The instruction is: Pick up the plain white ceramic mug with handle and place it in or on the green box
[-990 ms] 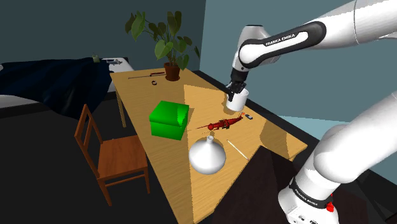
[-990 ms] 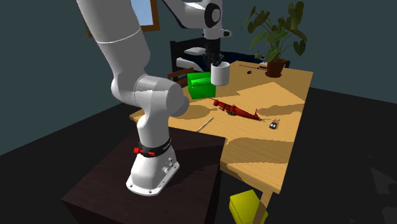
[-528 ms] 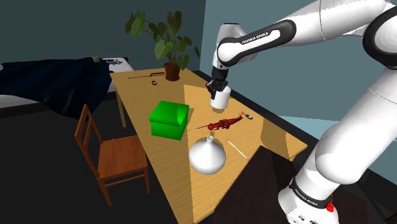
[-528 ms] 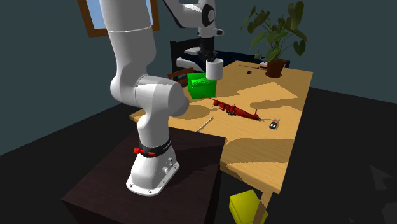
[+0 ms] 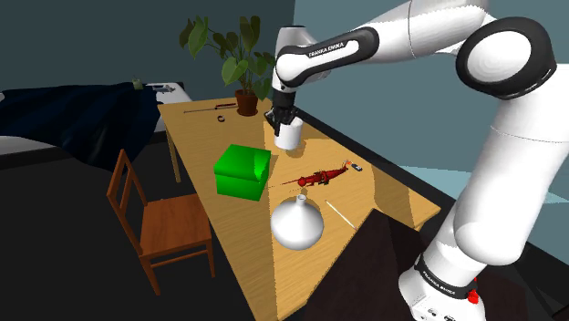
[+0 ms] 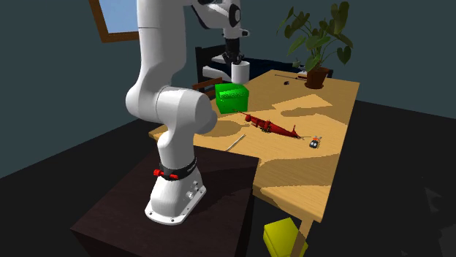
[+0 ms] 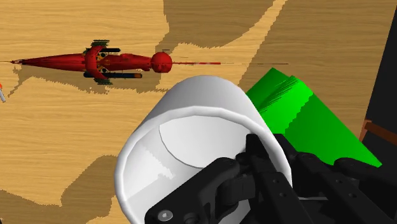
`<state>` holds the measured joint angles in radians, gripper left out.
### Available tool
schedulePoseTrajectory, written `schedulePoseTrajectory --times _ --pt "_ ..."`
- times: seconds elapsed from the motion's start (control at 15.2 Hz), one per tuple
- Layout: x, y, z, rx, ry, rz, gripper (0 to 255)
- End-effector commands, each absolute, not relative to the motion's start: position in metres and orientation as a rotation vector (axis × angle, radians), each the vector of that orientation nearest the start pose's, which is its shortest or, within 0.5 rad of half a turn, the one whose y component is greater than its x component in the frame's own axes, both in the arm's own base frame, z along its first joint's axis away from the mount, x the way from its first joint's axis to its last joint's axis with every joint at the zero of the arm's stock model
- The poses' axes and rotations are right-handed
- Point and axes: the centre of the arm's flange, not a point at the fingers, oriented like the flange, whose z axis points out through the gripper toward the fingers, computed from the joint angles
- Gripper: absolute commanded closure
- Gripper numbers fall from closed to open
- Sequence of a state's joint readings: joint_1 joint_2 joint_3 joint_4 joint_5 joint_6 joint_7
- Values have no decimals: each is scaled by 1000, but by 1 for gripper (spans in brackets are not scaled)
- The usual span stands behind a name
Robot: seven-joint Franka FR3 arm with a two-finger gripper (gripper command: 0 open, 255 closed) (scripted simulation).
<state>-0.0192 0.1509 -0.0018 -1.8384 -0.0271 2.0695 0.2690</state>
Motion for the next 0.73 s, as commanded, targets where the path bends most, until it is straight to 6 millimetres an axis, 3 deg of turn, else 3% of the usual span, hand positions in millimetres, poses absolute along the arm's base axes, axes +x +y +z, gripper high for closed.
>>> schedulePoseTrajectory --times 0.0,0.66 --pt "633 -2 452 -3122 438 -131 255" --pt "747 65 457 -3122 438 -131 255"
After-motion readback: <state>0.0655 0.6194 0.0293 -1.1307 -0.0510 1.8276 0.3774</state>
